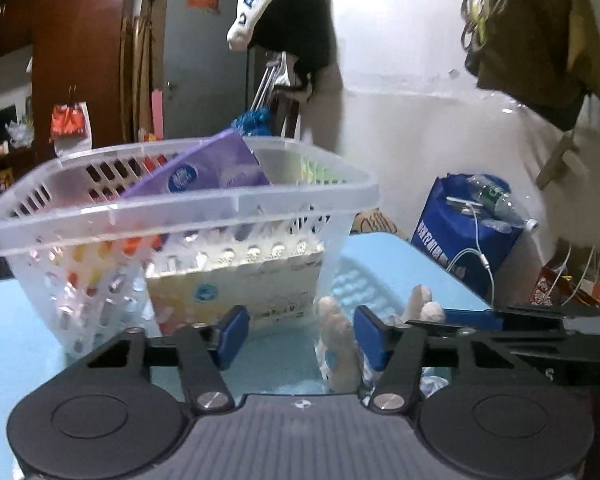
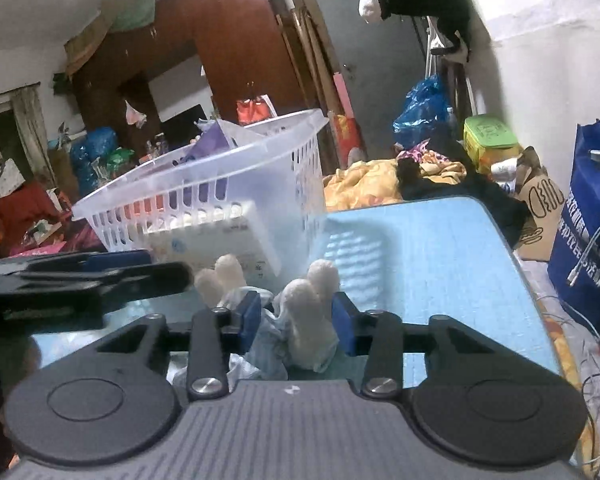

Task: Organize objects
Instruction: 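Grasp the white gloves with both grippers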

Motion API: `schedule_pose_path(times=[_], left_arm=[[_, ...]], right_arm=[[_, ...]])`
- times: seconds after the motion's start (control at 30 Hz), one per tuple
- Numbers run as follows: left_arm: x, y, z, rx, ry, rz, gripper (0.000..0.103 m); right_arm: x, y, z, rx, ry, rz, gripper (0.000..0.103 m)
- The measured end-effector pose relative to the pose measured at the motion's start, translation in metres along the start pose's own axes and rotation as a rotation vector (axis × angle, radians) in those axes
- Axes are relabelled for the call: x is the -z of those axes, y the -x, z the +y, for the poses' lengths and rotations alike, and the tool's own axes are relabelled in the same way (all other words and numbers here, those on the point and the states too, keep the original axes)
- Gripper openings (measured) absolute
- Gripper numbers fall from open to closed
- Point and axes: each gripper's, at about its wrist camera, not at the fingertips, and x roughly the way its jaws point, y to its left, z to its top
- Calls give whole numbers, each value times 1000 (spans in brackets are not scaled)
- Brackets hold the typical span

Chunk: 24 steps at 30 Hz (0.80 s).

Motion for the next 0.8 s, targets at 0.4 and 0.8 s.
schedule_pose_path(times=[0.4, 0.8], left_arm=[[10, -24, -27, 8, -77, 40, 28], [8, 38, -13, 69, -62, -139, 18]], right_arm=[[10, 0, 6, 59, 59, -35, 21], [12, 32, 35, 34, 202, -193, 16]])
